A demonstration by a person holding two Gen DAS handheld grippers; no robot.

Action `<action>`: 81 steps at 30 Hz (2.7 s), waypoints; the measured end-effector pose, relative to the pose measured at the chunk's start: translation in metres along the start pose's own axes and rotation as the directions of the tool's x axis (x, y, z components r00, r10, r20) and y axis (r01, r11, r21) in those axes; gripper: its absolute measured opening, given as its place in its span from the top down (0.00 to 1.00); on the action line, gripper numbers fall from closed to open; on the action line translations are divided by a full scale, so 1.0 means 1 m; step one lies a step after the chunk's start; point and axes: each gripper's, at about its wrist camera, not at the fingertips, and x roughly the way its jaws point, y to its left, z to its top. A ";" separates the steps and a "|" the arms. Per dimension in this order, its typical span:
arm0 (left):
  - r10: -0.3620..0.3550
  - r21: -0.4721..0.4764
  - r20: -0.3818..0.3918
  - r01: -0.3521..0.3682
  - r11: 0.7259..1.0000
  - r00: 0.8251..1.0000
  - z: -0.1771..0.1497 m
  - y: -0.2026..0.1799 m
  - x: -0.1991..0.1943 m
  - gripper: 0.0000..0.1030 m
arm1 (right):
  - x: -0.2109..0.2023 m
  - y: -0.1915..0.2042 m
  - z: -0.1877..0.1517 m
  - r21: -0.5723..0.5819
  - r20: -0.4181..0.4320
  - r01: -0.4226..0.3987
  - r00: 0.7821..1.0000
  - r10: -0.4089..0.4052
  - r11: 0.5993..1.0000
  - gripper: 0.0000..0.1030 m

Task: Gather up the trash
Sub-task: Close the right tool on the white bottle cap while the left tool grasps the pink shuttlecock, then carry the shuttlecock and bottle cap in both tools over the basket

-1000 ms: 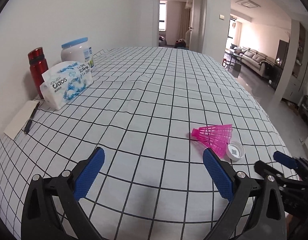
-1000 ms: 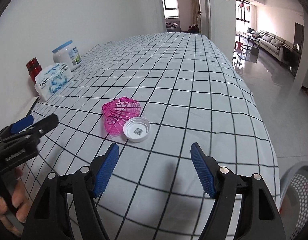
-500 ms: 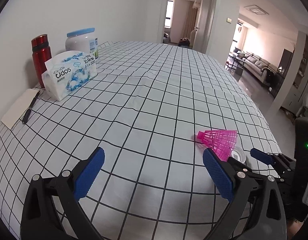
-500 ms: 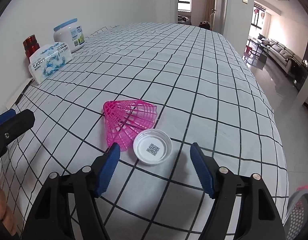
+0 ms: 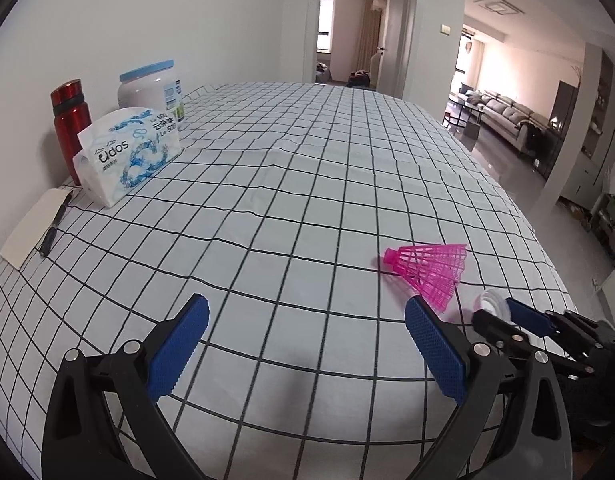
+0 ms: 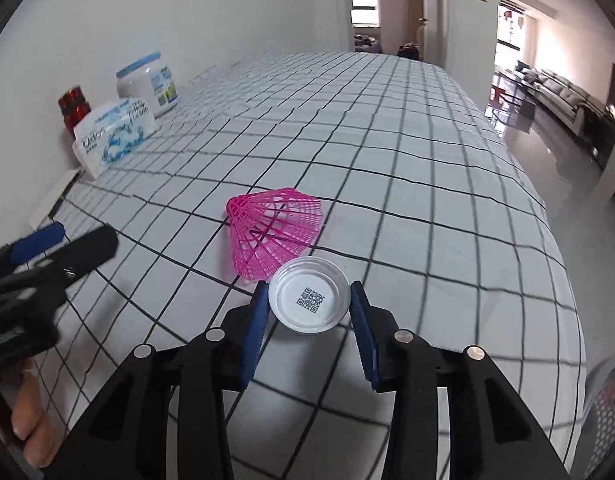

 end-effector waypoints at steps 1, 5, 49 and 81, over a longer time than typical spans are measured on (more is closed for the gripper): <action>-0.007 0.007 -0.004 0.007 1.000 1.000 -0.001 -0.002 0.001 0.06 | -0.006 -0.003 -0.003 0.009 0.010 0.003 1.000 -0.003 1.000 0.62; -0.042 0.040 -0.039 0.044 0.998 0.998 -0.008 -0.015 0.009 0.06 | -0.036 -0.012 -0.020 0.050 0.051 0.021 0.998 -0.023 0.999 0.62; -0.087 0.202 -0.057 0.097 0.975 0.995 0.004 -0.085 0.019 0.96 | -0.129 -0.075 -0.098 0.231 0.151 -0.026 0.988 -0.010 0.972 0.62; -0.424 0.442 -0.207 0.471 0.763 0.881 -0.110 -0.328 -0.088 0.96 | -0.220 -0.250 -0.214 0.505 0.133 0.203 0.942 -0.308 0.839 0.62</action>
